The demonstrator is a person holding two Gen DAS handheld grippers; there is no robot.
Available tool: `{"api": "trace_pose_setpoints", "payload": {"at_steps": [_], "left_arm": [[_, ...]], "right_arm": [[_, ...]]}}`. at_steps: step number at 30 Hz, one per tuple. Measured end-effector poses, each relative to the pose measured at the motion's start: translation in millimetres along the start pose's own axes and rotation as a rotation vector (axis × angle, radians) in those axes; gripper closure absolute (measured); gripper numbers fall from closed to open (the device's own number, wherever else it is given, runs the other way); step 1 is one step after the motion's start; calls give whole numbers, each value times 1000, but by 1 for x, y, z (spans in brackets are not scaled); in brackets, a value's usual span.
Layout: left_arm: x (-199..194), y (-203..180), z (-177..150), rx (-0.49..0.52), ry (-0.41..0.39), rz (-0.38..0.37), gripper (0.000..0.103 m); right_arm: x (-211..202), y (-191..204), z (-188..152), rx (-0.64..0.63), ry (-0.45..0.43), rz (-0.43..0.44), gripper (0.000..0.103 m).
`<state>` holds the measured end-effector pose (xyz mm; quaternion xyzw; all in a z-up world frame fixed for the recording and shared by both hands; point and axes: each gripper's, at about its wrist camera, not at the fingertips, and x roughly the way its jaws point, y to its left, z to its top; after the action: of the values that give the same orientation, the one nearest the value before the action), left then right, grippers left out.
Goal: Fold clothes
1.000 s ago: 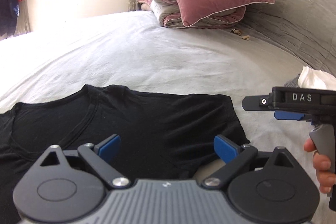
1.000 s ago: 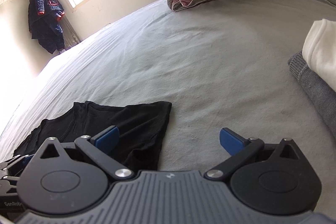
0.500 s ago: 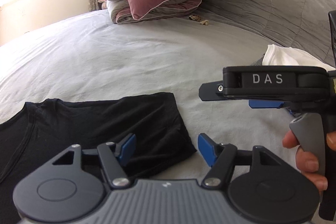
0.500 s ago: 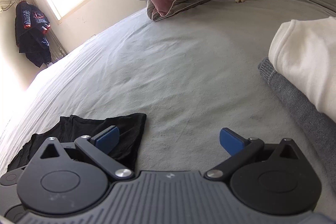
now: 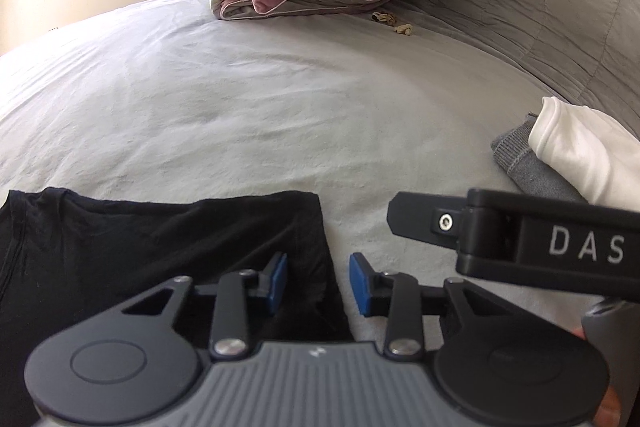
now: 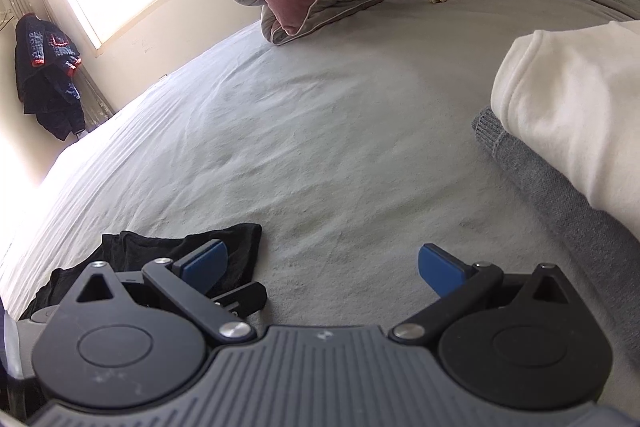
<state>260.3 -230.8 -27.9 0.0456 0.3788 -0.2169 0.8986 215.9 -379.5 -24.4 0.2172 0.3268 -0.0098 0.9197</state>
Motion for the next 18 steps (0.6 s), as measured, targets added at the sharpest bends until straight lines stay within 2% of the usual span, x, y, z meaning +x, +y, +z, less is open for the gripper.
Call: {"api": "trace_pose_setpoints", "payload": {"at_steps": [2, 6, 9, 18], "left_arm": [[3, 1, 1, -10, 1, 7, 87], [3, 5, 1, -12, -15, 14, 99], [-4, 19, -1, -71, -44, -16, 100], [-40, 98, -3, -395, -138, -176, 100]], "right_arm": [[0, -1, 0, 5, -3, -3, 0], [1, -3, 1, 29, -9, -15, 0], [2, 0, 1, 39, -9, -17, 0], [6, 22, -3, 24, 13, 66, 0]]}}
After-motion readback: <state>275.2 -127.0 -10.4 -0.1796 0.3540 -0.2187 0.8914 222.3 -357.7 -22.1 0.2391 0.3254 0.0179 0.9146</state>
